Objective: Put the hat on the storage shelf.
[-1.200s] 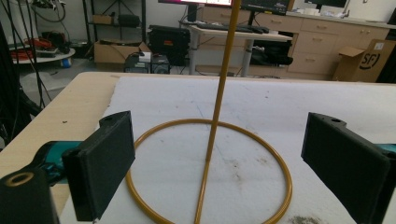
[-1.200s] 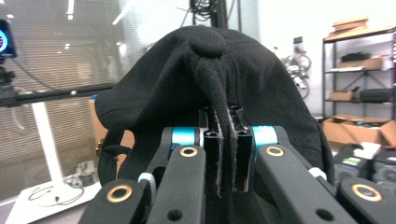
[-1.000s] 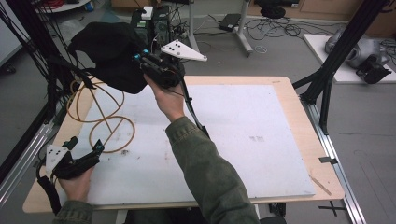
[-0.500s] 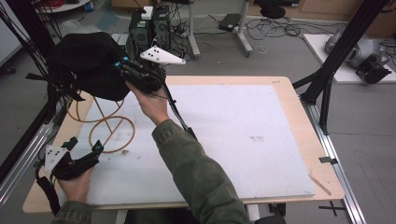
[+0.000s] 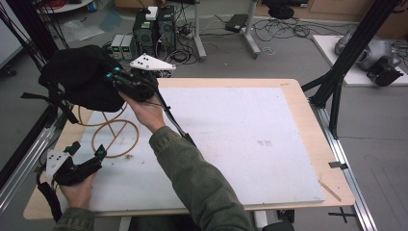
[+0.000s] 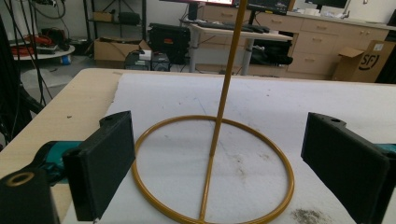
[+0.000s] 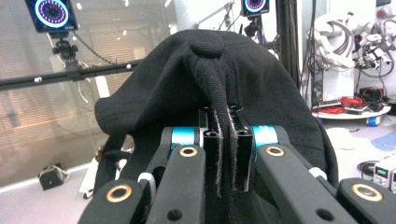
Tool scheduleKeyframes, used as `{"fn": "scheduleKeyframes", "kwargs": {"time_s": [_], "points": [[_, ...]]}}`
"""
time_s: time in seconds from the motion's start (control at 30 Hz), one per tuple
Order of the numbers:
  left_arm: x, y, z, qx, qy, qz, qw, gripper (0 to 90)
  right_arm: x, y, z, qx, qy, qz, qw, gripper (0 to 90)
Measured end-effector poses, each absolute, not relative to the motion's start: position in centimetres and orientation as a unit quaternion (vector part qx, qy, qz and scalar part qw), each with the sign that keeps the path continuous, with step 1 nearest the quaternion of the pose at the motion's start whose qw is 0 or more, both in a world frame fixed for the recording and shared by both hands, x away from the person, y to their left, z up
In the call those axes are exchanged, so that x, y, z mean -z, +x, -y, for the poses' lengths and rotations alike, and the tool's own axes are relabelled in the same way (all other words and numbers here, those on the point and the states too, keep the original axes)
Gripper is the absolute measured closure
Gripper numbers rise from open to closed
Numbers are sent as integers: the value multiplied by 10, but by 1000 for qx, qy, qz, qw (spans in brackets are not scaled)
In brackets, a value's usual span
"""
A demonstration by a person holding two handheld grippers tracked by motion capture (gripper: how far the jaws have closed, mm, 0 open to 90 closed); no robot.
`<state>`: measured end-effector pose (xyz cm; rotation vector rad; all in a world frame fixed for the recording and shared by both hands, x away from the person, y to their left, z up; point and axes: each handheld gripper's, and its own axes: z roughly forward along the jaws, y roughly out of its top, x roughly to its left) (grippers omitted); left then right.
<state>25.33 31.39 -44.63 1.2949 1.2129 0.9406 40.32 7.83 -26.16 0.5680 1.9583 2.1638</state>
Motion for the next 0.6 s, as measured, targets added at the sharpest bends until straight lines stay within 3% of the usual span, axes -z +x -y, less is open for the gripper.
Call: {"fn": "scheduleKeyframes", "kwargs": {"time_s": [0.6], "points": [[447,254,-314,-388,546,-510,539,103,275,395,-103,-675,164,-714,92,822]]}}
